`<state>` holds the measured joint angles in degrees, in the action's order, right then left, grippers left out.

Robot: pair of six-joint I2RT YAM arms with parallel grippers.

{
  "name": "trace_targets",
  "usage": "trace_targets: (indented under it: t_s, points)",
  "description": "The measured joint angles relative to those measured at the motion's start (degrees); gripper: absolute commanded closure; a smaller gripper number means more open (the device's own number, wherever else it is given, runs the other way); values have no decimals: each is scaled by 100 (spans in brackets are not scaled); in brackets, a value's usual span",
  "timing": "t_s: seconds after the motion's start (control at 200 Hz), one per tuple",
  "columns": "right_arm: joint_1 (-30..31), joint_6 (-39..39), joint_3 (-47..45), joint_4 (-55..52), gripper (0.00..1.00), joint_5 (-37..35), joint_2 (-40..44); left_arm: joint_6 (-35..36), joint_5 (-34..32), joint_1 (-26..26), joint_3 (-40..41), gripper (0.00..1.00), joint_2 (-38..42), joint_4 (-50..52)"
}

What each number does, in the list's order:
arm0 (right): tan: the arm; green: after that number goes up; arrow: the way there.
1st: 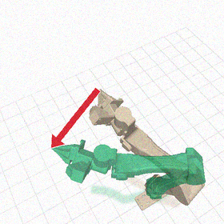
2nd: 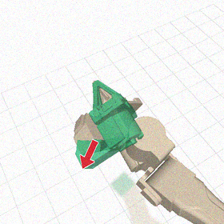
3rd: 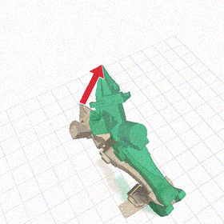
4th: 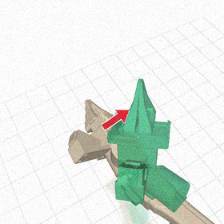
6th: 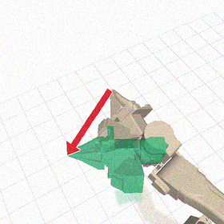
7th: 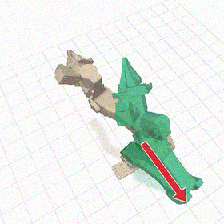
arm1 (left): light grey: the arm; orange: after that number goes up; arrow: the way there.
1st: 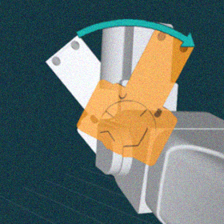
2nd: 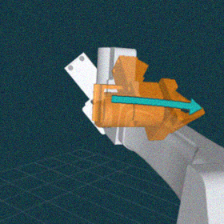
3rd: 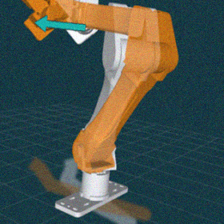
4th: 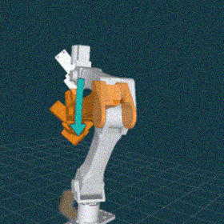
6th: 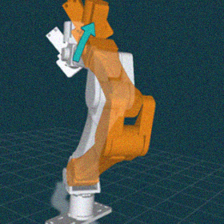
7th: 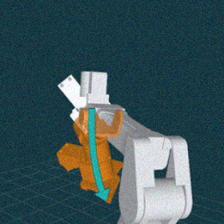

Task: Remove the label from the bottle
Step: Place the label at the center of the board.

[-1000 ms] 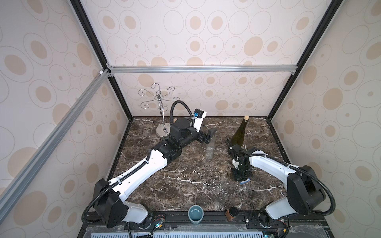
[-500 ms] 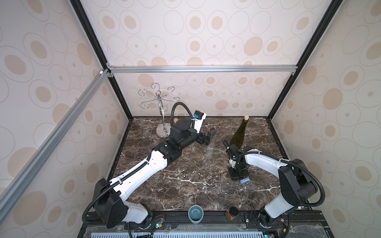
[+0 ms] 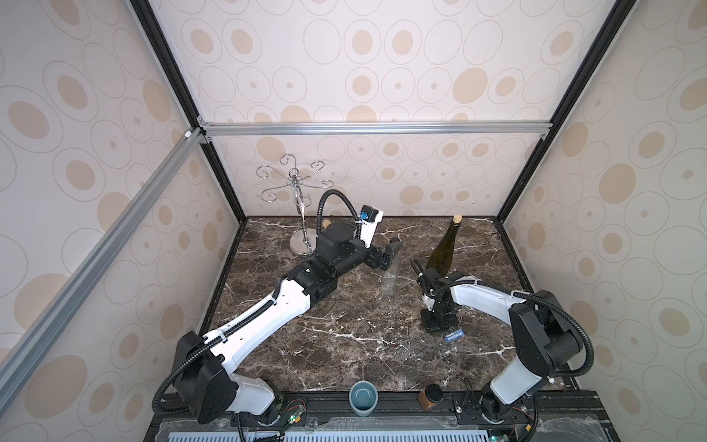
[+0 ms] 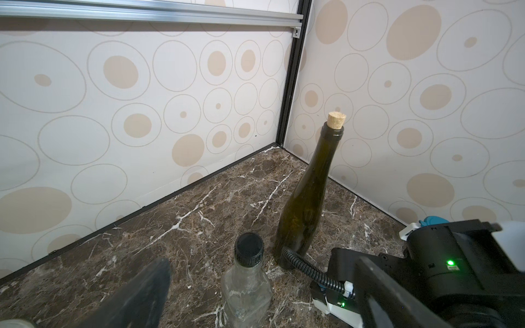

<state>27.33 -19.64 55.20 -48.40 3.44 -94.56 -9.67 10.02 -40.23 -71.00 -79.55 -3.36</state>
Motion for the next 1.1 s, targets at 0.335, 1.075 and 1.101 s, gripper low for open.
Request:
trace_targets:
  t_s: [0.335, 1.075, 1.101]
  points:
    - [0, 2, -33, 203, 92, 0, -39, -2, 13, 0, 2, 0, 0, 0]
    - [2, 26, -155, 461, 73, 236, -44, -2, 22, 0, 7, 0, 0, 0]
    - [2, 33, -155, 466, 73, 238, -44, -2, 24, 0, 7, 0, 0, 0]
